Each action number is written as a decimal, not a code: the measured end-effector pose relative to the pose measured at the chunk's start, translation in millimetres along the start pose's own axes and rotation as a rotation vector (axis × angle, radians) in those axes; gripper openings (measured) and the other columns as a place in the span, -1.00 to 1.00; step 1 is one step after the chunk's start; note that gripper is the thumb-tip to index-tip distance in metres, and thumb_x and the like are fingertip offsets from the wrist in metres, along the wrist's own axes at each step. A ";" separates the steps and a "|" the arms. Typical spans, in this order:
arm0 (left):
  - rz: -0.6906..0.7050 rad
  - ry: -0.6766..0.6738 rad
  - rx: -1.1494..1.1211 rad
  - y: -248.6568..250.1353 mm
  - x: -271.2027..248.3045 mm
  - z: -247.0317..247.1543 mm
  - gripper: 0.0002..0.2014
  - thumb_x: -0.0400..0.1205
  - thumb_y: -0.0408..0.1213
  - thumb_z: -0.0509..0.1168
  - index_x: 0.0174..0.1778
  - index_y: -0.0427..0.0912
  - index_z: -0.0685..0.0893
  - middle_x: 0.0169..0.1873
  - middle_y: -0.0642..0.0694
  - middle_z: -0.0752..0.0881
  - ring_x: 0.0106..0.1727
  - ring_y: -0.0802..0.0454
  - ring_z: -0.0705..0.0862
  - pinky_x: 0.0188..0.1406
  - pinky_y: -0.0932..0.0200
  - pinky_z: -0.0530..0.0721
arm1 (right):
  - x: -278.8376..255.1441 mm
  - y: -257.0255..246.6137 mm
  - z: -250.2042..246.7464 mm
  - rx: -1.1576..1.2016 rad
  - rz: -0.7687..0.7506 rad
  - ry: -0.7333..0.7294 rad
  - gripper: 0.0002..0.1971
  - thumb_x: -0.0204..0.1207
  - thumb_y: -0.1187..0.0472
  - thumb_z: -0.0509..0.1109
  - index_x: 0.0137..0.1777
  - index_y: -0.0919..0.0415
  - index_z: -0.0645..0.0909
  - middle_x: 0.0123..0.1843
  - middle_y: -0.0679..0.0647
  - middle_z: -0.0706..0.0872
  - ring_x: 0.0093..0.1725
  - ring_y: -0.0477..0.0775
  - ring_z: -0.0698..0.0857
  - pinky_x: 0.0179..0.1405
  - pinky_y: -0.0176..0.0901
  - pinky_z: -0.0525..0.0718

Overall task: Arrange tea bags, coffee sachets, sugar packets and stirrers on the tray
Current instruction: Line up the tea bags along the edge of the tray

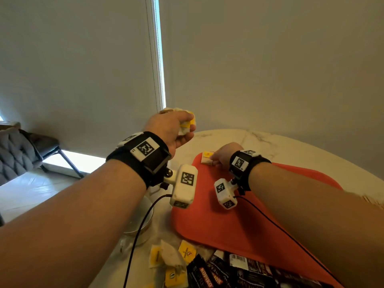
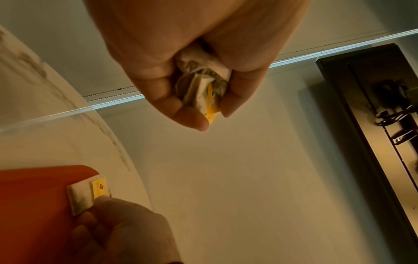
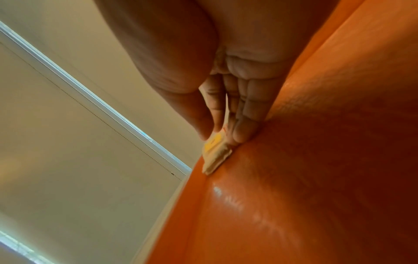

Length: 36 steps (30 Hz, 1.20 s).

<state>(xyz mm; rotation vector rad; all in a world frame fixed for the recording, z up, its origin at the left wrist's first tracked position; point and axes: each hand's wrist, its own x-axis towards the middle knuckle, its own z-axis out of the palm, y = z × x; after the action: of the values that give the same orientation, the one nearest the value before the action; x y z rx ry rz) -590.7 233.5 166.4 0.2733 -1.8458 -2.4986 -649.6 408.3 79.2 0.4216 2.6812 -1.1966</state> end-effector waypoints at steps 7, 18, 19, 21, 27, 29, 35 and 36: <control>-0.057 -0.056 -0.054 -1.0 -13.0 5.9 -0.75 0.64 -0.35 0.48 0.22 -0.23 0.68 -0.08 -0.26 0.80 -0.21 -0.06 0.83 -0.34 0.12 0.81 | -6.4 3.1 -6.0 0.207 -0.047 -0.061 -0.60 0.70 0.14 0.37 0.47 0.28 0.60 0.28 0.11 0.78 0.30 0.16 0.76 0.32 0.02 0.72; -0.155 -0.235 -0.293 -20.2 -60.6 15.4 -0.55 0.59 -0.33 0.34 0.41 -0.40 0.64 -0.06 -0.33 0.77 -0.24 -0.10 0.76 -0.43 0.12 0.74 | -117.6 -23.4 -61.6 0.565 -0.471 -0.058 -0.77 0.57 0.02 0.55 0.00 0.20 0.78 -0.14 0.09 0.80 -0.17 0.06 0.74 -0.20 -0.04 0.69; -0.151 -0.248 -0.305 -21.8 -64.1 15.5 -0.54 0.59 -0.34 0.34 0.42 -0.41 0.63 -0.08 -0.33 0.76 -0.26 -0.10 0.77 -0.44 0.12 0.74 | -123.3 -21.2 -62.7 0.531 -0.471 -0.050 -0.83 0.56 0.08 0.56 0.00 0.18 0.78 -0.17 0.08 0.80 -0.18 0.04 0.74 -0.21 -0.07 0.69; -0.150 -0.268 -0.311 -24.0 -70.1 14.7 -0.56 0.61 -0.34 0.32 0.42 -0.39 0.62 -0.08 -0.34 0.77 -0.26 -0.12 0.80 -0.43 0.11 0.75 | -131.3 -17.8 -64.7 0.530 -0.476 -0.035 -0.89 0.54 0.18 0.58 -0.01 0.17 0.76 -0.18 0.09 0.79 -0.18 0.04 0.75 -0.21 -0.09 0.71; -0.154 -0.172 -0.293 -29.2 -78.6 9.7 -0.88 0.67 -0.43 0.31 0.08 -0.29 0.70 -0.08 -0.24 0.78 -0.24 -0.04 0.83 -0.47 0.17 0.74 | -144.7 -19.6 -79.5 0.749 -0.603 0.062 -0.89 0.55 0.39 0.48 -0.12 0.17 0.68 -0.10 0.18 0.76 -0.05 0.15 0.77 -0.04 0.04 0.75; -0.140 -0.095 -0.221 -30.2 -76.0 6.6 -0.93 0.66 -0.47 0.33 0.00 -0.30 0.71 -0.10 -0.20 0.77 -0.31 0.03 0.81 -0.49 0.22 0.72 | -145.5 -20.6 -83.4 0.752 -0.654 0.124 -0.85 0.53 0.42 0.44 -0.17 0.16 0.66 -0.15 0.18 0.78 -0.04 0.24 0.82 0.03 0.14 0.78; -0.045 -0.023 -0.146 -18.4 -64.2 -3.6 -0.75 0.61 -0.45 0.48 0.19 -0.20 0.71 -0.04 -0.19 0.78 -0.27 0.04 0.80 -0.45 0.21 0.71 | -147.9 -23.2 -91.3 0.675 -0.544 0.020 -0.91 0.55 0.40 0.46 -0.11 0.21 0.73 -0.16 0.17 0.78 -0.22 0.16 0.79 0.11 0.19 0.75; -0.024 -0.047 -0.138 -15.4 -64.2 -3.3 -0.71 0.60 -0.43 0.51 0.22 -0.19 0.71 -0.02 -0.19 0.78 -0.27 0.04 0.80 -0.44 0.21 0.71 | -148.1 -24.4 -90.6 0.648 -0.550 0.016 -0.92 0.55 0.40 0.48 -0.08 0.23 0.75 -0.16 0.17 0.80 -0.21 0.18 0.80 0.13 0.22 0.77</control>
<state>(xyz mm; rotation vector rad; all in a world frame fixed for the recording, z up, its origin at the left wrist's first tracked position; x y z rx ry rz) -525.7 242.8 159.0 0.2358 -1.6845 -2.6548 -521.6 433.2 196.3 -0.2661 2.4249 -2.2218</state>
